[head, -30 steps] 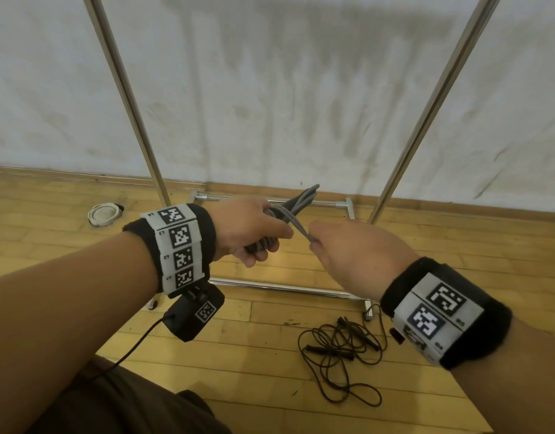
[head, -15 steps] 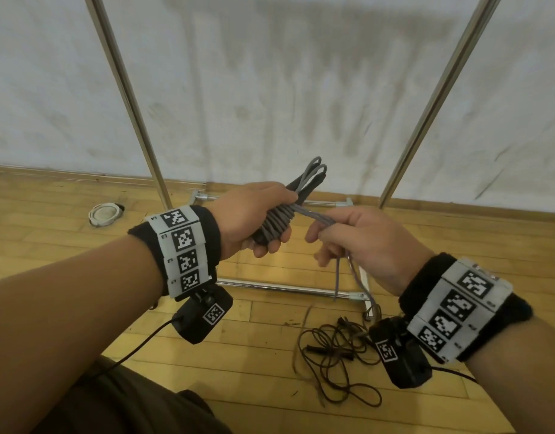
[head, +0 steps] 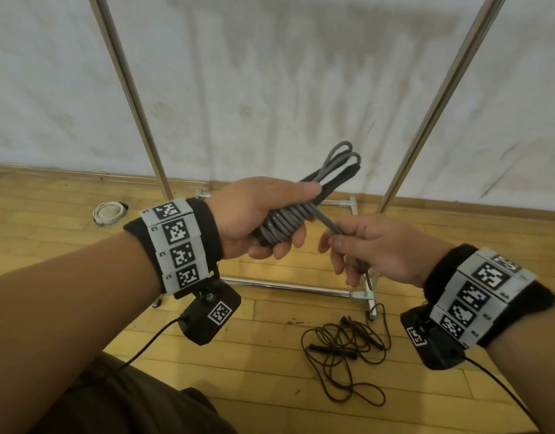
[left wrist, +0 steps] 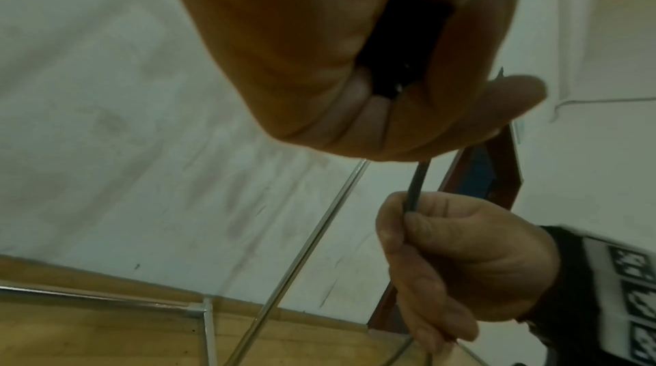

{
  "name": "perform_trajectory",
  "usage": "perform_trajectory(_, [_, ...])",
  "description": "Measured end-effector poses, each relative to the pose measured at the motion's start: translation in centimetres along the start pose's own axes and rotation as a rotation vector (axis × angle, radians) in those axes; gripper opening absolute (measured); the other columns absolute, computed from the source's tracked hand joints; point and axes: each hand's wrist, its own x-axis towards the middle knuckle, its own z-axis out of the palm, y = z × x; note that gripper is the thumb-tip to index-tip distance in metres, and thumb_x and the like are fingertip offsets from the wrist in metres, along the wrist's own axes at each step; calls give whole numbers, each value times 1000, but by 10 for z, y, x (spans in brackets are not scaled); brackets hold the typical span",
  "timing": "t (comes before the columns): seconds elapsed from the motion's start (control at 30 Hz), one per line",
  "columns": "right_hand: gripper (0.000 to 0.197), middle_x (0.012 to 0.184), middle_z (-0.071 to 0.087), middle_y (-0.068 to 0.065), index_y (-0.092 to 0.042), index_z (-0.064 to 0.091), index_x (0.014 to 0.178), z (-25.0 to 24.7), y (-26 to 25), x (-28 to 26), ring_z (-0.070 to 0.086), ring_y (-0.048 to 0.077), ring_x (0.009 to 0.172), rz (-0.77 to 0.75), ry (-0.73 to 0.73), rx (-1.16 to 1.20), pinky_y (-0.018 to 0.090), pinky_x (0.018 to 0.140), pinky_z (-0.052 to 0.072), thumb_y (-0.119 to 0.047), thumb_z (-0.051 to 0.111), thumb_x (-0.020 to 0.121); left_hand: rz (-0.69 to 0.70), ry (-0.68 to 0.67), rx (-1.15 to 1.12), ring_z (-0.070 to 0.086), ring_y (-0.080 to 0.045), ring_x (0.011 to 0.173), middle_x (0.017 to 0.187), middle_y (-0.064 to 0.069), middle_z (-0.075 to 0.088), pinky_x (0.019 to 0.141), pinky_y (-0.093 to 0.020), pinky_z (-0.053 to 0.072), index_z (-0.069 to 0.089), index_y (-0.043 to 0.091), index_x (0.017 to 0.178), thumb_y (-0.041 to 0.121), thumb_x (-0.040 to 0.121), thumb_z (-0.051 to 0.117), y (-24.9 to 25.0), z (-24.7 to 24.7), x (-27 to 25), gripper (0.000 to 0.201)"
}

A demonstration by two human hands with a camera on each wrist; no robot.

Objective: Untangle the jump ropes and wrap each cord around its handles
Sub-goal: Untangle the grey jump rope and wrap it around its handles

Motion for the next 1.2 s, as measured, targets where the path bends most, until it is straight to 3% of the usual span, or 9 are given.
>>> perform_trajectory(0.13, [15, 86, 75, 0, -20, 69, 107, 0, 9, 3, 70, 12, 73, 33, -6, -85, 23, 68, 58, -22, 55, 104, -158, -305, 209, 66, -19, 51, 75, -13, 71, 37, -21, 47, 65, 9, 106, 33, 98, 70, -3, 8, 2, 26])
perform_trajectory(0.23, [14, 91, 72, -9, -25, 70, 109, 1, 12, 11, 64, -2, 79, 7, -47, -395, 21, 73, 50, -27, 57, 103, -344, -414, 501, 69, -18, 58, 78, -9, 74, 41, -22, 49, 60, 11, 114, 30, 101, 70, -16, 21, 5, 26])
perform_trajectory(0.4, [23, 96, 64, -25, -33, 72, 113, 6, -5, 12, 57, -4, 87, -87, 15, -743, 16, 79, 43, -34, 51, 104, -546, -349, 854, 69, -17, 57, 77, -6, 77, 43, -24, 51, 55, 24, 119, 34, 98, 73, -41, 38, 11, 30])
perform_trajectory(0.5, [25, 97, 59, -22, -33, 69, 111, 10, -21, 5, 53, 3, 93, -140, 52, -887, 31, 89, 48, -37, 45, 106, -582, -200, 932, 69, -18, 55, 73, -4, 76, 44, -25, 53, 48, 30, 137, 35, 101, 68, -50, 33, 14, 42])
perform_trajectory(0.67, [25, 94, 60, -10, -30, 63, 106, 21, -45, -5, 57, 14, 90, -136, 72, -1072, 38, 88, 50, -36, 38, 107, -552, 107, 813, 68, -21, 55, 79, -9, 71, 45, -28, 54, 56, 21, 116, 30, 108, 58, -45, 14, 23, 13])
perform_trajectory(0.77, [30, 92, 58, -9, -29, 57, 105, 26, -44, -7, 56, 13, 84, -92, 100, -1027, 36, 81, 51, -41, 31, 109, -434, 259, 604, 70, -22, 59, 82, -10, 70, 47, -29, 55, 59, 17, 112, 30, 107, 60, -37, -1, 24, 14])
perform_trajectory(1.0, [18, 81, 60, -6, -28, 56, 97, 18, -25, -4, 56, 10, 74, 54, 253, -729, 32, 67, 50, -36, 44, 107, -202, 172, 243, 65, -24, 62, 83, -8, 66, 43, -28, 52, 64, 15, 116, 31, 92, 82, -23, -8, 13, 34])
perform_trajectory(1.1, [18, 87, 66, -3, -24, 52, 92, 17, -24, -3, 65, 16, 80, 84, 267, -672, 42, 76, 57, -33, 45, 106, -152, 211, 189, 63, -23, 58, 81, -9, 65, 40, -27, 50, 64, 12, 111, 61, 95, 70, -23, 3, 13, 51])
perform_trajectory(1.2, [19, 85, 71, -3, -25, 52, 96, 21, -24, -1, 71, 13, 73, 126, 271, -601, 41, 74, 61, -33, 38, 108, -107, 291, 171, 65, -24, 55, 77, -10, 68, 40, -26, 49, 65, 9, 108, 58, 102, 60, -23, 5, 15, 49])
